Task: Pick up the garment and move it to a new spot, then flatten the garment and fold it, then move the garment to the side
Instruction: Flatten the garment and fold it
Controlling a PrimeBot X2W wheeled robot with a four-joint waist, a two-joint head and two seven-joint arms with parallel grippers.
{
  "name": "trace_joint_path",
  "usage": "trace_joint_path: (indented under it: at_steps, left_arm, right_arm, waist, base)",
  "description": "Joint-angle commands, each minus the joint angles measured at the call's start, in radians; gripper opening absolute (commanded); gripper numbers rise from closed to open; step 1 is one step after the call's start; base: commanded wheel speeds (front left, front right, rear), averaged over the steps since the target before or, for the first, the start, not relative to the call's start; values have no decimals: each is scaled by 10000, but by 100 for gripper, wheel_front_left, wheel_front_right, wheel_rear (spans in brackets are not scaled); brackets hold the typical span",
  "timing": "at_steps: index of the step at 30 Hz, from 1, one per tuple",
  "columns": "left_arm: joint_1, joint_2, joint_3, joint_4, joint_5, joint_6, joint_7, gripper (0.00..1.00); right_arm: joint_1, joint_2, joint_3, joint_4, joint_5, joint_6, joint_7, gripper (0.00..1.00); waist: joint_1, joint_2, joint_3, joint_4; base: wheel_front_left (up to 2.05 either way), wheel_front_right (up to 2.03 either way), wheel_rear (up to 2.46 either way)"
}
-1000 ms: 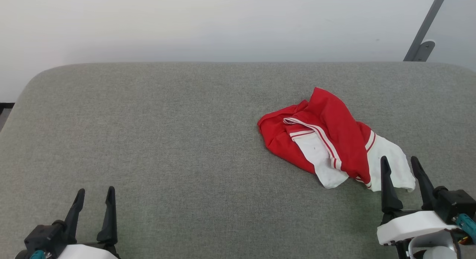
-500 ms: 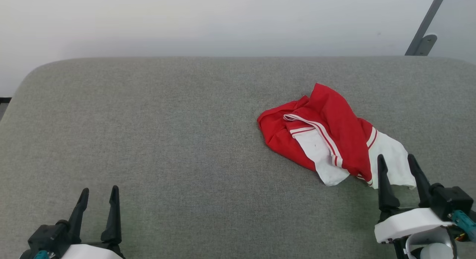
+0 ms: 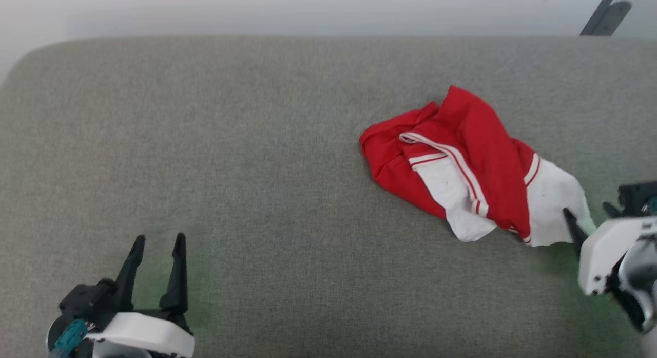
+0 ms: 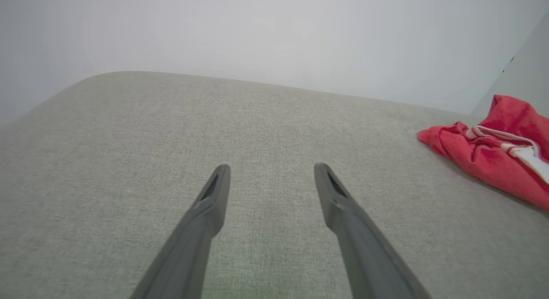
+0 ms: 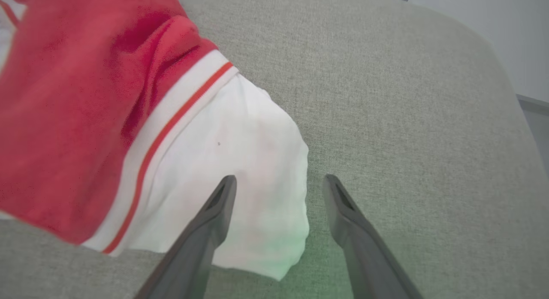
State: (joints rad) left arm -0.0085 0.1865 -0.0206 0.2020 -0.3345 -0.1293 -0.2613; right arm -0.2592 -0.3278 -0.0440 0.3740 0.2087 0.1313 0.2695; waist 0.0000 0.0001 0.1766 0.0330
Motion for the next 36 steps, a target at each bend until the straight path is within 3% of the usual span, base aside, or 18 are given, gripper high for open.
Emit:
trace_joint_path:
  at_steps: [1,7,8,9,10,22,28,30,36]
  left_arm:
    - [-269,-56,-115,52,-86,-20,-54,100]
    - [-694,-101,-339,190,-227,-20,-54,100]
    - [-742,-100,-354,204,-250,-20,-54,100]
    - [-767,-90,-357,224,-263,-20,-52,100]
    - [-782,-80,-345,238,-272,-21,-54,100]
    - [-1153,124,-481,318,-403,-21,-54,100]
    - [-1308,326,-687,312,-506,-21,-54,100]
    - [-1395,422,-847,276,-653,-21,-53,100]
    - [-2482,1517,-2241,-214,-1149,-19,-54,100]
  right_arm:
    - [-367,-287,50,-53,201,-10,739,100]
    - [-940,-521,331,97,461,-10,2673,100]
    - [-962,-574,387,111,384,-9,2787,81]
    - [-958,-544,388,95,357,-9,2812,23]
    - [-999,-456,164,106,366,-10,2720,0]
    - [-1196,-233,-2804,259,-944,-27,1519,0]
    - [-1414,276,-3119,435,-1254,-26,1101,0]
    - [-1498,444,-3168,440,-1343,-26,824,100]
    - [-1619,960,-3796,-69,-1469,-18,-969,100]
  waist:
    - [0,-1,468,157]
    - [0,-1,1005,301]
    - [0,-1,1052,319]
    - [0,-1,1080,324]
    - [0,-1,1101,314]
    - [0,-1,1189,48]
    - [0,-1,1220,-177]
    - [0,-1,1225,-273]
    - [0,-1,1174,-553]
  base:
    - [0,0,0]
    - [0,0,0]
    - [0,0,0]
    - [0,0,0]
    - [0,0,0]
    - [0,0,0]
    - [0,0,0]
    - [0,0,0]
    - [0,0,0]
